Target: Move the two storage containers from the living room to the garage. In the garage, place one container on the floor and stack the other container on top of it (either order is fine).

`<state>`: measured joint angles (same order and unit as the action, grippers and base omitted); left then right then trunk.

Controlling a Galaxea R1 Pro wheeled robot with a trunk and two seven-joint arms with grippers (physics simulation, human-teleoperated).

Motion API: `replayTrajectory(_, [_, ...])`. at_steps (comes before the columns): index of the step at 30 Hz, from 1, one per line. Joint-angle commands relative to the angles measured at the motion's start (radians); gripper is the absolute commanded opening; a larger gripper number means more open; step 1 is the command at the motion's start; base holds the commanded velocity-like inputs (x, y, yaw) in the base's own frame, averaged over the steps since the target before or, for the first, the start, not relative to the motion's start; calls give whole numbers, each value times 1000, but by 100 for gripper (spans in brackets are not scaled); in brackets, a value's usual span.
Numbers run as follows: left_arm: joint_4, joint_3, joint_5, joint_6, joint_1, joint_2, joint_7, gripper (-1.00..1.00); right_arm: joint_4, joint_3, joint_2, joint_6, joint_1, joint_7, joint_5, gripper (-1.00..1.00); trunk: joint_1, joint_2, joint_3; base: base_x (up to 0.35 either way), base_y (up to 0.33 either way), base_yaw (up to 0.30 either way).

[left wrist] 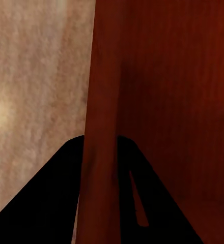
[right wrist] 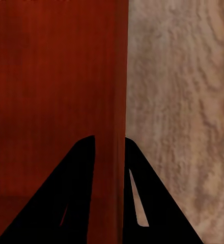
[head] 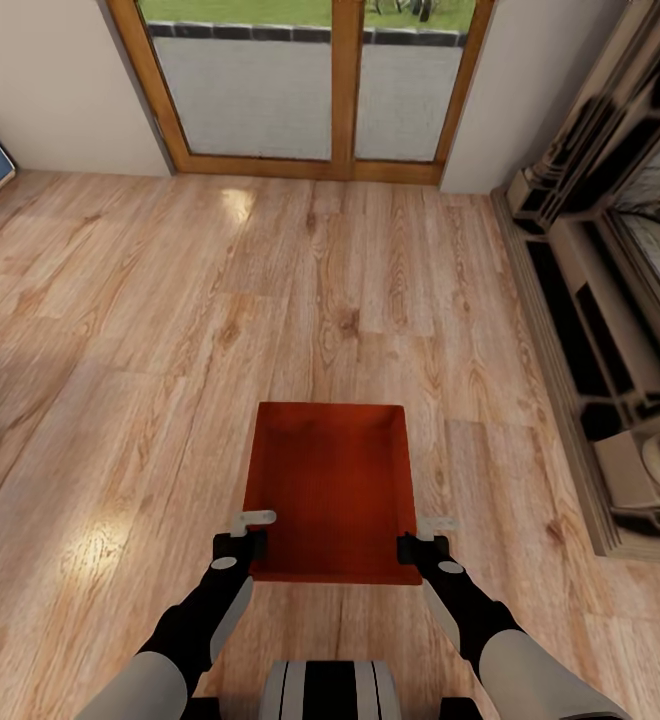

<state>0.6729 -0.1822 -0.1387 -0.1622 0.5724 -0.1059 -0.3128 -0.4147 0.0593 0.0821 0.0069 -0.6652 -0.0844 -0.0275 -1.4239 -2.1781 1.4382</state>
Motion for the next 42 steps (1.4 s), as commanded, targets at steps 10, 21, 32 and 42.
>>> replayTrajectory(10, [1, -4, -2, -7, 0, 2, -14, -100, -1, 6, -1, 1, -1, -11, -2, -100, 39, 70, -31, 0, 0, 0])
replayTrajectory(21, [3, -4, -3, -7, 0, 1, -14, -100, -1, 6, -1, 1, -1, -9, 0, -100, 65, 119, -53, 0, 0, 0])
replayTrajectory(32, [4, -3, -4, -6, 0, 0, -14, -100, -1, 7, -1, 1, -1, -9, 0, -100, 81, 147, -65, 0, 0, 0])
replayTrajectory(42, [3, -3, -4, -6, 0, 0, -14, -100, -1, 6, -1, 1, -1, -9, 0, -100, 119, 217, -97, 0, 0, 0])
